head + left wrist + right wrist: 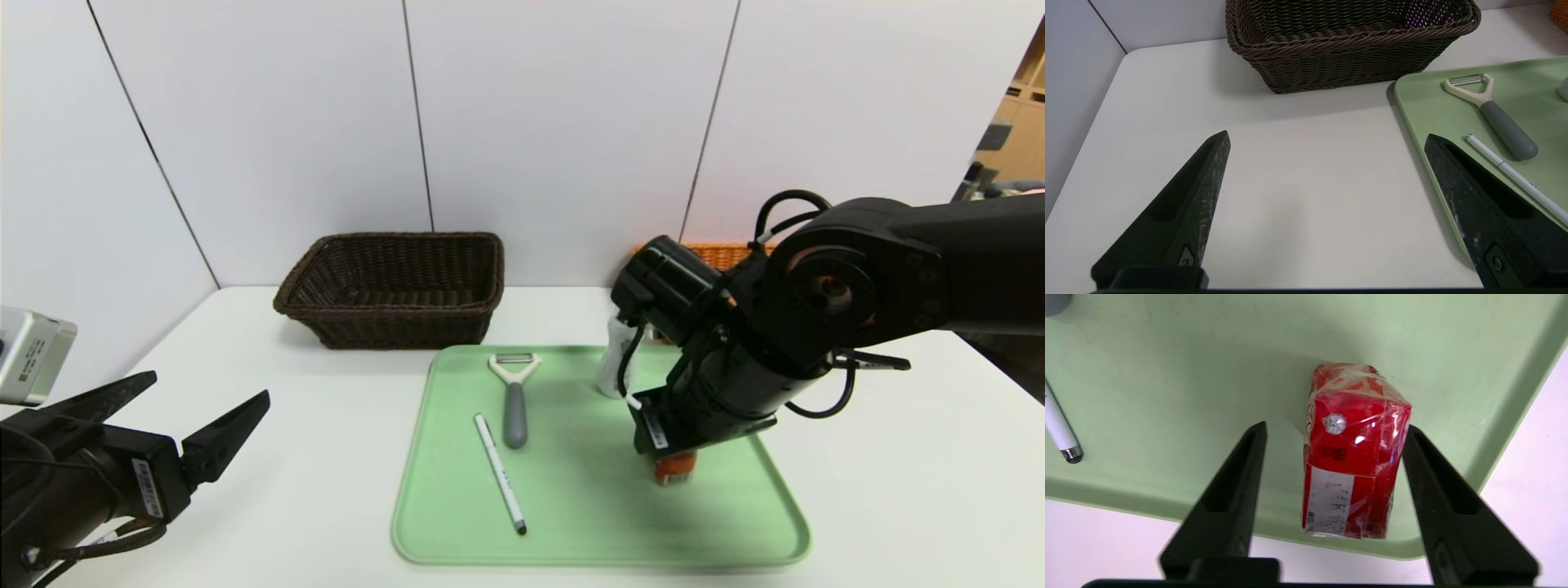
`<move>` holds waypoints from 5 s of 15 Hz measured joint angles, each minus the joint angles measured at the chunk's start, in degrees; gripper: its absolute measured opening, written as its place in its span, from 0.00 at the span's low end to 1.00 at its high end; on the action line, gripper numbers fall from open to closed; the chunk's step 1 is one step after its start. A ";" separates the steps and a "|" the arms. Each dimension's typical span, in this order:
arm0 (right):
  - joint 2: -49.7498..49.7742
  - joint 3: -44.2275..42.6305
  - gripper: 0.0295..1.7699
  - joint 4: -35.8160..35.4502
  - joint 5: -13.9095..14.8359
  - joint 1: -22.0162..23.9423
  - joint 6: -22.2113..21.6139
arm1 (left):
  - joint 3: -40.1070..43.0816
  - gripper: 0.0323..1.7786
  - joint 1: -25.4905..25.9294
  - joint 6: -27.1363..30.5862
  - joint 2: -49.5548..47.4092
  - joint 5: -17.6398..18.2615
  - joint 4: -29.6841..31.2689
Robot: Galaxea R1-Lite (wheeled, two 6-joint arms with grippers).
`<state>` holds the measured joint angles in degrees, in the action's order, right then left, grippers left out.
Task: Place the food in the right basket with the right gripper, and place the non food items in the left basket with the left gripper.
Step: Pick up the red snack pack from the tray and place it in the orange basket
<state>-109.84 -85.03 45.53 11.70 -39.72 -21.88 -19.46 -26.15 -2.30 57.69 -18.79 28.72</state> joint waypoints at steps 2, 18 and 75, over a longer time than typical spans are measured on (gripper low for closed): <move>0.27 0.28 0.44 0.05 0.01 0.13 0.00 | 0.00 0.95 0.00 0.05 0.00 0.02 0.09; 14.03 -2.97 0.19 5.10 8.03 -3.83 3.56 | -0.27 0.95 -0.04 0.82 0.06 0.02 0.20; -15.41 -24.92 0.61 -11.33 -0.74 29.35 20.02 | 0.33 0.95 -0.04 0.85 -0.11 0.38 0.20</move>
<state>-125.25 -109.95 34.21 10.96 -10.36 -1.87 -19.13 -26.19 -1.45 57.58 -18.41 28.92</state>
